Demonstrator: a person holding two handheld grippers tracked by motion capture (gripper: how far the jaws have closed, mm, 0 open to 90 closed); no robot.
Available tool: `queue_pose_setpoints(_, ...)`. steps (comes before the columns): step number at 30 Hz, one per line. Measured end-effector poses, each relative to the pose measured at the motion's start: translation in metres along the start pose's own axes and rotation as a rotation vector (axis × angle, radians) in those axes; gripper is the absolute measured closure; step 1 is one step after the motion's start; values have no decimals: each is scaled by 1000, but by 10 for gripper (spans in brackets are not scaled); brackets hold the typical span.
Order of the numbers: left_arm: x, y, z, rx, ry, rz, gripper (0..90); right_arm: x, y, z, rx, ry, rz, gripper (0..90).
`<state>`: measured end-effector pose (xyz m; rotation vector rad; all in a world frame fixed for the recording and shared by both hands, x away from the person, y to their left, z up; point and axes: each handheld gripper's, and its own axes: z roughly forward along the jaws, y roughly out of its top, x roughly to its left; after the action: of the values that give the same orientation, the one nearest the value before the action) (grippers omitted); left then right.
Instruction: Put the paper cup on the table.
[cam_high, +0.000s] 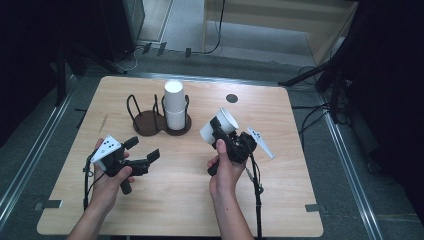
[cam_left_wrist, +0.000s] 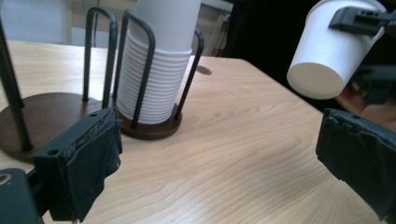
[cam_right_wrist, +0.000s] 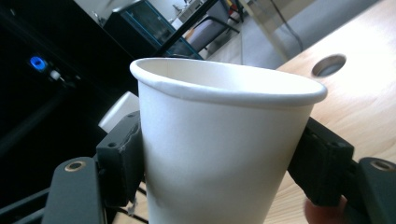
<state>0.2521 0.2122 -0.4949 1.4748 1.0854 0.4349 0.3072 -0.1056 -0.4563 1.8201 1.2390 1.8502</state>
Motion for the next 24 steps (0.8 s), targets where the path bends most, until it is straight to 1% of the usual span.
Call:
queue_pose_setpoints(2, 1, -1, -1, -2, 6, 0, 10, 0, 0, 1, -2, -18, -46, 276)
queue_pose_setpoints(3, 3, -2, -5, -3, 26, 4, 10, 0, 0, 2, -6, -20, -61, 276)
queue_pose_setpoints(4, 6, -2, -7, -2, 37, 2, 10, -1, 0, 3, -13, -27, -91, 276)
queue_pose_setpoints(5, 6, -2, -7, -2, 37, 2, 10, -1, 0, 3, -13, -27, -91, 276)
queue_pose_setpoints(6, 9, -2, -9, 1, 49, 0, 10, -1, 1, 4, -20, -35, -118, 277)
queue_pose_setpoints(7, 15, -3, -14, 0, 70, -15, 10, -2, 1, 5, -39, -46, -178, 277)
queue_pose_setpoints(8, 19, -4, -16, -2, 81, -22, 10, -3, 1, 5, -45, -51, -195, 277)
queue_pose_setpoints(10, 26, -6, -21, 5, 108, -23, 10, -3, 2, 7, -54, -53, -234, 277)
queue_pose_setpoints(11, 29, -7, -23, 6, 121, -25, 10, -4, 3, 8, -64, -61, -264, 276)
queue_pose_setpoints(14, 36, -12, -30, 17, 127, -8, 10, -6, 7, 11, -88, -64, -338, 276)
queue_pose_setpoints(15, 36, -12, -30, 17, 127, -8, 10, -6, 7, 11, -88, -64, -338, 276)
queue_pose_setpoints(16, 41, -13, -33, 34, 133, 2, 10, -7, 9, 13, -92, -61, -352, 276)
queue_pose_setpoints(18, 45, -14, -37, 47, 154, 17, 10, -11, 13, 17, -90, -80, -392, 275)
queue_pose_setpoints(19, 51, -15, -42, 77, 201, 43, 10, -12, 14, 18, -87, -87, -408, 275)
queue_pose_setpoints(20, 54, -17, -44, 79, 216, 42, 10, -14, 14, 20, -86, -98, -426, 275)
queue_pose_setpoints(21, 58, -18, -47, 87, 226, 37, 10, -16, 14, 21, -87, -105, -431, 275)
queue_pose_setpoints(23, 67, -21, -52, 90, 244, 5, 10, -21, 15, 24, -86, -110, -443, 275)
queue_pose_setpoints(24, 71, -23, -55, 89, 255, -8, 10, -23, 15, 25, -84, -116, -456, 275)
